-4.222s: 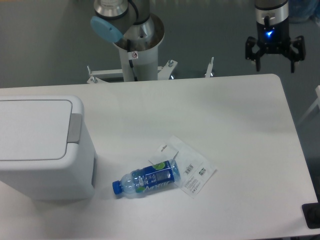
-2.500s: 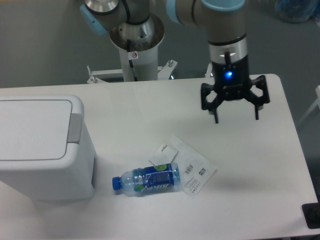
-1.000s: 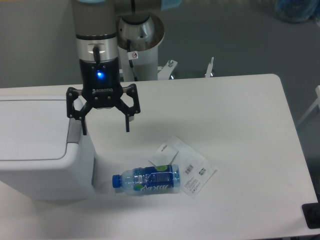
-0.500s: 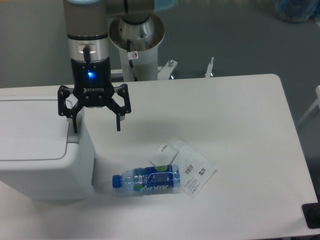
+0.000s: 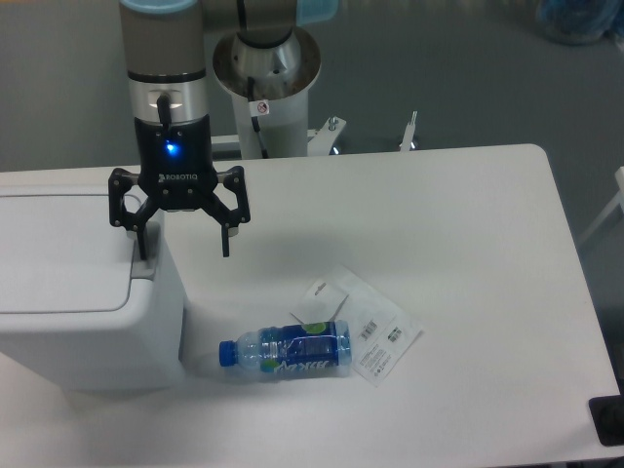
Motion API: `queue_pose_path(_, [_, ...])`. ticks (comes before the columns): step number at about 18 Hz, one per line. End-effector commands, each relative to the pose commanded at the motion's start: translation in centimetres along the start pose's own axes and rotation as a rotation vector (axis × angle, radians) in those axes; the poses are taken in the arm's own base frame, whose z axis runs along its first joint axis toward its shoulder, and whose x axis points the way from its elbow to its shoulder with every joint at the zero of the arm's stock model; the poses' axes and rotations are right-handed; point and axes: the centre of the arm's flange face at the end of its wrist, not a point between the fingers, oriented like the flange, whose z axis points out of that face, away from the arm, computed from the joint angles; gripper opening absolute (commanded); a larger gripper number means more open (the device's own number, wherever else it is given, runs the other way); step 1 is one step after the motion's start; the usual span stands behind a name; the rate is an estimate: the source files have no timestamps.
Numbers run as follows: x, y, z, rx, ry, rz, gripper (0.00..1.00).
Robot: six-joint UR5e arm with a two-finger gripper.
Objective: Open the trash can
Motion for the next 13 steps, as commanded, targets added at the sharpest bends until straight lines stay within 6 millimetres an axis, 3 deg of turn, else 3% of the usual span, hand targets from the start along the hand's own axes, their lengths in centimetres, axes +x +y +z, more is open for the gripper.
queue_pose_path(13, [-0.03, 0.45, 0.37, -0.011, -0.001, 0.003, 1.0])
